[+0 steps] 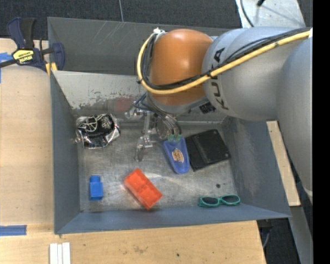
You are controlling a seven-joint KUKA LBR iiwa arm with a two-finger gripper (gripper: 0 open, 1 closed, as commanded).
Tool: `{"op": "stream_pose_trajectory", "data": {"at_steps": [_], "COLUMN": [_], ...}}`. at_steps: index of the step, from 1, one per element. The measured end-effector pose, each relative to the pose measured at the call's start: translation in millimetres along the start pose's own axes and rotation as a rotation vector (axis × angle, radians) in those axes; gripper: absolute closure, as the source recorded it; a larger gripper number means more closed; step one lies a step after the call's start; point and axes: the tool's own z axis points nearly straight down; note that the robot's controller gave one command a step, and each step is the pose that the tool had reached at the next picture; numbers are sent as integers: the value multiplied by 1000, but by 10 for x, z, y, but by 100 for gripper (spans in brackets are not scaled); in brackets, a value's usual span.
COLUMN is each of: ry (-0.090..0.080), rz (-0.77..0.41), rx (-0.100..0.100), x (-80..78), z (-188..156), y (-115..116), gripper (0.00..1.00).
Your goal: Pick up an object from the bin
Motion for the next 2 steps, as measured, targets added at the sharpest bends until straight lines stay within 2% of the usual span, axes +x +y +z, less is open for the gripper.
{"op": "stream_pose_trajectory", "data": {"at_steps": [1, 2], "ry": [18, -9], "rz": [-275, -344], "rx": [-2, -1], "x": [116, 85], "z": [-75, 20], "y": [87, 216], "gripper": [0, 0]}}
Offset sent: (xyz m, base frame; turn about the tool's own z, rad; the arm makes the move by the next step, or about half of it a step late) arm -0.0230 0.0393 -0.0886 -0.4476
